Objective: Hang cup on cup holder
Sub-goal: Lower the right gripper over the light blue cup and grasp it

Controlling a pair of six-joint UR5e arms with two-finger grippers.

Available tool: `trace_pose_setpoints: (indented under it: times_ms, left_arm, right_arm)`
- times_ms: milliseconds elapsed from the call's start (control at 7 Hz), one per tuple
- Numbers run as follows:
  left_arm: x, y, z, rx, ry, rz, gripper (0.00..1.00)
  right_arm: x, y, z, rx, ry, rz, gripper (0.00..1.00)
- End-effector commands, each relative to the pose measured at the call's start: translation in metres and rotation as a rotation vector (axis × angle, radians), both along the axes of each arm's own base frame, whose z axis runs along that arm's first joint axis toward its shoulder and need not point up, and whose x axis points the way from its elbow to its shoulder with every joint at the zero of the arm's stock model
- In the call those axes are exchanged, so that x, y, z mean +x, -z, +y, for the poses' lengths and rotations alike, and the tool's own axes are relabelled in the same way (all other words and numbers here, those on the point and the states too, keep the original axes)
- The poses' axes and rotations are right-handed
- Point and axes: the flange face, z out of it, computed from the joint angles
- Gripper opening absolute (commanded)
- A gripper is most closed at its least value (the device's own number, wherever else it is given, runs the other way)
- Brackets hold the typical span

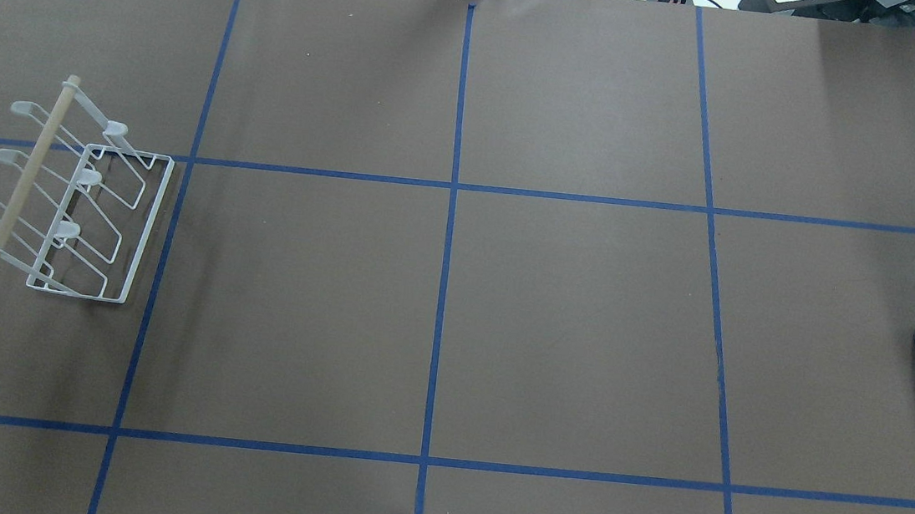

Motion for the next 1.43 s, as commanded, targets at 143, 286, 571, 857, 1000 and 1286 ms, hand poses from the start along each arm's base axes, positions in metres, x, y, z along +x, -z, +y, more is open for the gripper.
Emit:
trace_pose_setpoints:
  times_ms: [143,286,571,857,1000,1286]
  left_arm:
    - [0.000,0.001,0.000,0.001,0.002,0.000,0.99]
    - [0.000,0.004,0.000,0.006,0.002,0.001,0.99]
    - [0.000,0.008,-0.001,0.015,-0.001,0.005,0.99]
    - [0.004,0.013,-0.005,0.039,-0.011,0.014,0.99]
    - [0.004,0.023,-0.008,0.060,-0.011,0.018,0.99]
    - [0.004,0.032,-0.008,0.084,-0.014,0.019,0.99]
  right_arm:
    - [0.000,0.001,0.000,0.006,0.001,0.003,1.00]
    - [0.000,0.003,0.000,0.007,0.001,0.002,1.00]
    - [-0.001,0.038,-0.003,0.086,0.005,0.000,1.00]
    - [-0.016,0.057,-0.008,0.115,0.032,-0.021,1.00]
    - [-0.039,0.051,-0.010,0.102,0.077,-0.025,1.00]
    - [-0.071,0.039,0.001,0.086,0.154,-0.033,1.00]
